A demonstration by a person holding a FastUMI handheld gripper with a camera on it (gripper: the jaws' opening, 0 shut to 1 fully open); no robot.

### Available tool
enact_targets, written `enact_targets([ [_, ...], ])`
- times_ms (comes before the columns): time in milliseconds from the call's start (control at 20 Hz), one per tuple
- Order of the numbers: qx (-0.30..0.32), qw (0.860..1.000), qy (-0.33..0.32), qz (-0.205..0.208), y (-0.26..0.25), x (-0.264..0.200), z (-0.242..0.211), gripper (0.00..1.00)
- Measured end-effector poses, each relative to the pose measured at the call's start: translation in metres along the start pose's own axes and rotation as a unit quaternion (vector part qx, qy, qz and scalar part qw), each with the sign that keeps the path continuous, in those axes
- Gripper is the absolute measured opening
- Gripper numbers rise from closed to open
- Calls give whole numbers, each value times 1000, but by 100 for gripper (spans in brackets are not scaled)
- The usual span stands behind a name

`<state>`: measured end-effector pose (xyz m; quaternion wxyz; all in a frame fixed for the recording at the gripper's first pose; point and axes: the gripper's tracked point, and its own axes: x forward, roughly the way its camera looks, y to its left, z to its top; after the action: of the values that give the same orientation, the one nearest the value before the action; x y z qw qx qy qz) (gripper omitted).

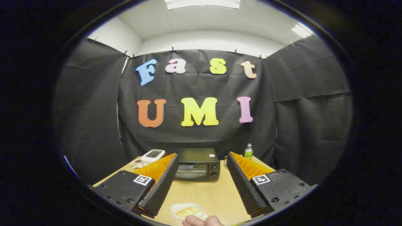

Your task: Open the toaster oven, put the food inside, and close the toaster oven door.

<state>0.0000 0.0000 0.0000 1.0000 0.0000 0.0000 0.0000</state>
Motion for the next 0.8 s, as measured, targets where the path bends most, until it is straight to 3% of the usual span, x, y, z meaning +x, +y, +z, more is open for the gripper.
enact_targets([
  [800, 3, 1000, 4, -3, -3, 5, -6, 100],
])
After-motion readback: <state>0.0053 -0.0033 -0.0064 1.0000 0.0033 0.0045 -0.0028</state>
